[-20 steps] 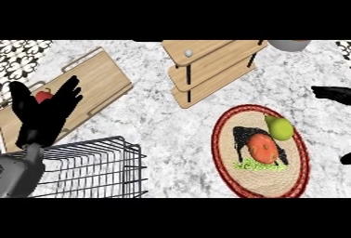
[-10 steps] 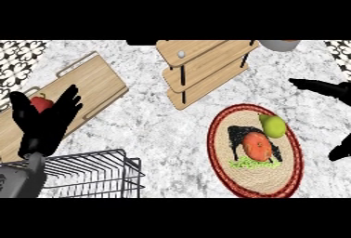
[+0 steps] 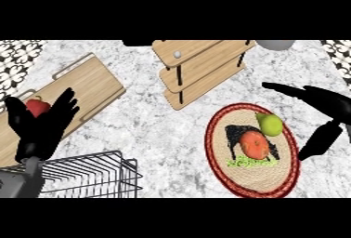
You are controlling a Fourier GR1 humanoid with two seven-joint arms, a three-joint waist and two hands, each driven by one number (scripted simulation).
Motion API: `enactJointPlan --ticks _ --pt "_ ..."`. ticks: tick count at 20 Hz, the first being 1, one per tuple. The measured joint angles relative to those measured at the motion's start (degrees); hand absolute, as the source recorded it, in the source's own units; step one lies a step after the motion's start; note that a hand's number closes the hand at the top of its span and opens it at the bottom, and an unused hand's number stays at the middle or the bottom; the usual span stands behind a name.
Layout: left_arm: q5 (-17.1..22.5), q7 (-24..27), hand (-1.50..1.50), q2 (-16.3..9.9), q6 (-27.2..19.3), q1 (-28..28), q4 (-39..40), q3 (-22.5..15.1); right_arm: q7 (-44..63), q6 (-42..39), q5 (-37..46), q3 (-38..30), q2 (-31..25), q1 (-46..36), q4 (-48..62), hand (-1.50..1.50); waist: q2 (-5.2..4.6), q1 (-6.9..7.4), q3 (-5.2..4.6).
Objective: Pick the squash from the placemat and place it in the tiered shelf
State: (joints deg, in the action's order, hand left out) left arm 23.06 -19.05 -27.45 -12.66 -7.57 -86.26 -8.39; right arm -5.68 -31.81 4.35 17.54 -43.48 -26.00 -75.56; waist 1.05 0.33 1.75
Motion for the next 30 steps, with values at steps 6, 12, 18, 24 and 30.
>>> enactJointPlan --ticks 6,12,18,24,30 --pt "-0.30 0.04 0.00 0.34 0.59 0.57 0.07 0.53 4.18 1.33 4.50 3.21 1.51 0.84 -3.25 -1.50 -0.05 -0.34 0.03" --pt "-1.42 0.58 0.00 1.05 1.01 2.15 -0.46 0.90 7.31 4.68 8.76 4.58 2.90 3.19 -4.75 -1.50 -0.09 -0.47 0.04" --pt "-1.84 1.04 0.00 1.82 2.07 2.30 0.74 1.56 9.84 6.78 11.96 5.26 4.61 4.27 -6.36 -1.50 -0.22 -0.54 -0.10" --pt "-2.18 1.65 0.00 2.61 2.83 2.87 0.82 2.07 10.30 9.28 15.17 6.40 6.28 6.98 -7.06 -1.50 -0.18 -0.56 0.03" --pt "-2.83 1.20 0.00 3.31 3.13 2.80 0.93 2.21 11.36 12.51 19.76 7.84 8.89 7.29 -4.99 -1.50 -0.29 -0.21 0.00"
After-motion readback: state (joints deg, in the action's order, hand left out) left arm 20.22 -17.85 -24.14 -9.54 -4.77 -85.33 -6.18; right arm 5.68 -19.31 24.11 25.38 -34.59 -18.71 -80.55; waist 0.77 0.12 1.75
